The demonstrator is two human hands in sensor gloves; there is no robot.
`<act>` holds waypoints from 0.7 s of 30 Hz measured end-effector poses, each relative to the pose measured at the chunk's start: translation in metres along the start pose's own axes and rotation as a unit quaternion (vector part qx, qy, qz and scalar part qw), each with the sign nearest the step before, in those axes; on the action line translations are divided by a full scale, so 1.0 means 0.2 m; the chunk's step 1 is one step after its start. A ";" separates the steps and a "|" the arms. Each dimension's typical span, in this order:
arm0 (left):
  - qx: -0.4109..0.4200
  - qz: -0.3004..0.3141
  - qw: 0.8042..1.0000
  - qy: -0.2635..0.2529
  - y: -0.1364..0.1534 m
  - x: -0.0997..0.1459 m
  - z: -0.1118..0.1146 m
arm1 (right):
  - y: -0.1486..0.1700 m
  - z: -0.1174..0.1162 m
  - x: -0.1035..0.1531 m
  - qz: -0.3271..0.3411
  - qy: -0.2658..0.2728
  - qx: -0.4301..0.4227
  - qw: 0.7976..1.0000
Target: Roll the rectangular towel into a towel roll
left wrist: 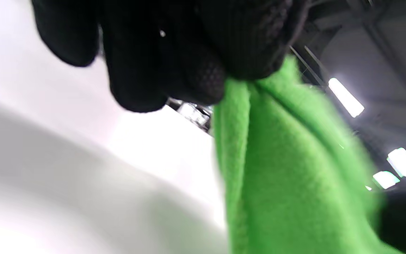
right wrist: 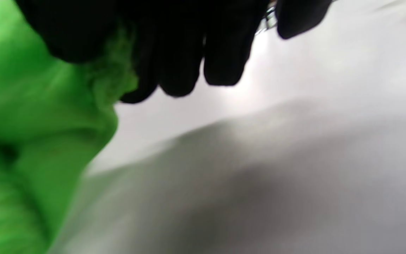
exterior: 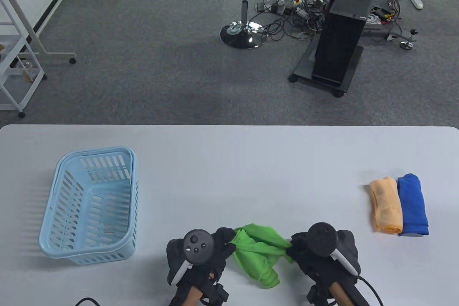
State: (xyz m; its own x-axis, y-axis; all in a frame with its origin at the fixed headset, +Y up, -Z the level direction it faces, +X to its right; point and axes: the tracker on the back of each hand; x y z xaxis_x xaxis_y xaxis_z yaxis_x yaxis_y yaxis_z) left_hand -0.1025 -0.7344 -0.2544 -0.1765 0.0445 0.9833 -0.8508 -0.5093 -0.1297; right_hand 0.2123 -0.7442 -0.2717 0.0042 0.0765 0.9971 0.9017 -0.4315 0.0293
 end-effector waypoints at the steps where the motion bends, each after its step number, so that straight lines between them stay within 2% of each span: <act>1: -0.026 -0.011 1.000 -0.010 0.01 0.00 -0.01 | 0.02 0.02 0.00 -0.005 0.014 0.007 1.000; 4: -0.022 -0.066 0.997 -0.031 0.05 0.01 -0.05 | 0.11 0.10 0.00 -0.053 0.067 0.043 0.995; 6: -0.037 -0.109 0.992 -0.050 0.08 0.02 -0.08 | 0.16 0.14 0.00 -0.080 0.080 0.044 0.993; 9: -0.056 -0.138 0.986 -0.077 0.11 0.03 -0.11 | 0.25 0.18 0.00 -0.122 0.075 -0.026 0.989; 12: -0.101 -0.173 0.974 -0.103 0.12 0.04 -0.13 | 0.30 0.21 0.01 -0.157 0.090 -0.111 0.977; 17: -0.124 -0.207 0.960 -0.141 0.12 0.06 -0.19 | 0.38 0.29 0.03 -0.197 0.145 -0.107 0.964; 19: -0.108 -0.200 0.966 -0.125 0.12 0.07 -0.20 | 0.41 0.31 0.04 -0.210 0.164 -0.087 0.960; 21: -0.055 -0.137 0.988 -0.052 0.12 0.06 -0.17 | 0.42 0.32 0.05 -0.215 0.162 -0.088 0.959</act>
State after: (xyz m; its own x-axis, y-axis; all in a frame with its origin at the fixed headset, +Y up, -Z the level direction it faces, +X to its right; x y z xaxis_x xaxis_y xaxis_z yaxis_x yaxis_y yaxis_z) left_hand -0.1415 -0.7172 -0.2501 0.1157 0.0762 0.9904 -0.9090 -0.3939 0.1365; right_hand 0.3165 -0.7224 -0.2646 -0.5123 0.0116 0.8587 0.7024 -0.5697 0.4267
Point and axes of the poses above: the tracker on the back of each hand, its own y axis roughly to the little-finger side, its own x axis roughly from the fingertips to the wrist, z = x × y, and after that the axes turned 5 degrees about y, right-handed
